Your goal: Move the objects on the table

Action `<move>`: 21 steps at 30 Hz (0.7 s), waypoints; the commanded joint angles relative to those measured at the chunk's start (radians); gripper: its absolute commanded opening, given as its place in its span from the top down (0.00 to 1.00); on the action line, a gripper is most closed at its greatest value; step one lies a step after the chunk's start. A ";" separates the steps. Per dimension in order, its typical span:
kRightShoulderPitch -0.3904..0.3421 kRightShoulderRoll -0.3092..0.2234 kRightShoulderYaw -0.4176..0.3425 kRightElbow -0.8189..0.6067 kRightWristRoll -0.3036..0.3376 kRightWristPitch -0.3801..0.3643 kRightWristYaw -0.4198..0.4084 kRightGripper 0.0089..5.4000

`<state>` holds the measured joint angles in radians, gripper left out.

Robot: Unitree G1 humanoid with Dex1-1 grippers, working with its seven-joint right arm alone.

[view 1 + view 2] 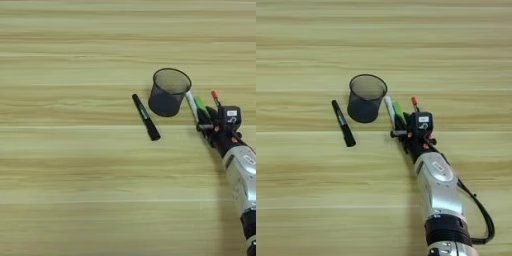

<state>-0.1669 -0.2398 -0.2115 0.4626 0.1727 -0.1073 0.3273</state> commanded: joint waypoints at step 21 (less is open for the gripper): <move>0.002 -0.034 -0.019 -0.163 0.013 0.061 -0.031 0.86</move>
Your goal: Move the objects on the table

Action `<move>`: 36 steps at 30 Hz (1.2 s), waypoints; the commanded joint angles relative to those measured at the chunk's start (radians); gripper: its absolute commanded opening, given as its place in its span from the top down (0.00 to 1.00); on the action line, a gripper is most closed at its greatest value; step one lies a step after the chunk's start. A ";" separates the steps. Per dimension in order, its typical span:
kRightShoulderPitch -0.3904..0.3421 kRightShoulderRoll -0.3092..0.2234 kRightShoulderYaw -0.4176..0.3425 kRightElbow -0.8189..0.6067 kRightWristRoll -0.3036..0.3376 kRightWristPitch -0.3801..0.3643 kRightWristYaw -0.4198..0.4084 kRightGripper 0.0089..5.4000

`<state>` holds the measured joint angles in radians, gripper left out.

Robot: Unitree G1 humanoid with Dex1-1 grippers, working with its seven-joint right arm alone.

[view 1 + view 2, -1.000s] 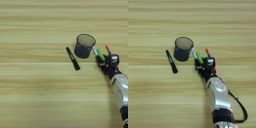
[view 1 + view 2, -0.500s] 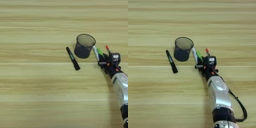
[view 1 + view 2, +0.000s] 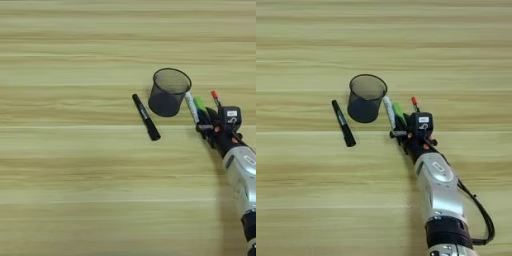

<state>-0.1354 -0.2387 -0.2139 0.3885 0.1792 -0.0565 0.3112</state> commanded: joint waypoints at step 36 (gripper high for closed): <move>-0.030 -0.155 -0.228 -0.043 0.056 0.058 -0.062 0.86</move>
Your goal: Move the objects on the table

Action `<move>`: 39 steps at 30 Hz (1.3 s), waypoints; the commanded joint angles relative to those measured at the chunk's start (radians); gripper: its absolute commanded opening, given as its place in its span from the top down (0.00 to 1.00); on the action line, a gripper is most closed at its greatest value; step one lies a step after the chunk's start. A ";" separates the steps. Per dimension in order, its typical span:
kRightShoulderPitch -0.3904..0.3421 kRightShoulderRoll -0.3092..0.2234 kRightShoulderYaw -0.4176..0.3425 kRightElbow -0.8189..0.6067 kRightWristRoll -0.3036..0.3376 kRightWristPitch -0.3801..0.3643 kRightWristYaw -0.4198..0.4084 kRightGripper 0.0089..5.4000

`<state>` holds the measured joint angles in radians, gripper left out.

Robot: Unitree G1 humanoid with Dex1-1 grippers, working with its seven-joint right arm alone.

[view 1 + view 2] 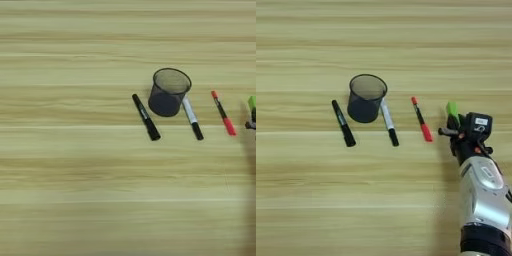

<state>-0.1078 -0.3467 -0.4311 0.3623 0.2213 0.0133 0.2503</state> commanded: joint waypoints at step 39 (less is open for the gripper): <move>-0.079 -0.029 0.041 0.084 -0.024 0.014 -0.049 0.74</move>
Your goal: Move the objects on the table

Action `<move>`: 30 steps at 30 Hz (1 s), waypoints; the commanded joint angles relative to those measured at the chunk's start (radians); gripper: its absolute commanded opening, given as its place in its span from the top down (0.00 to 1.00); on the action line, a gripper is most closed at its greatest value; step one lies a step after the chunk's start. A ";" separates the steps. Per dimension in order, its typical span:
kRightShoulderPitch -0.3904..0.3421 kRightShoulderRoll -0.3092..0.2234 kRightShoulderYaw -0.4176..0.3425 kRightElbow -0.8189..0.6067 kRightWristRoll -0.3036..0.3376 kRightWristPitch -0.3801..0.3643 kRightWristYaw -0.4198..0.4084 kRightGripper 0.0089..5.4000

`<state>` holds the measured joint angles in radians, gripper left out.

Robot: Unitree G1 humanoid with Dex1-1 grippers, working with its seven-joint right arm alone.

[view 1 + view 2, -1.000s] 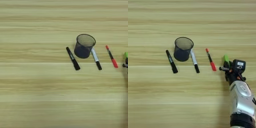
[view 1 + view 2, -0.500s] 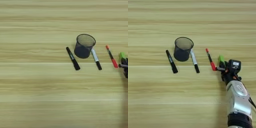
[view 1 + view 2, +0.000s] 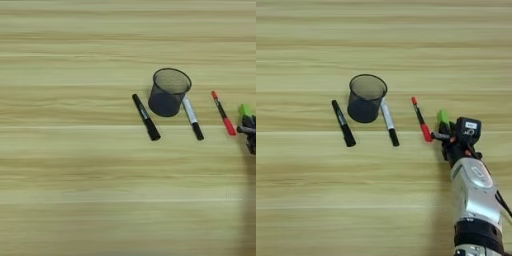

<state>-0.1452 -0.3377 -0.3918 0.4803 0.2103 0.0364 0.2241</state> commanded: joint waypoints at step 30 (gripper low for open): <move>0.103 -0.006 0.070 -0.524 -0.097 0.022 -0.084 0.03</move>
<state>-0.0160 -0.3254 -0.3299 0.0576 0.1196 0.0674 0.1431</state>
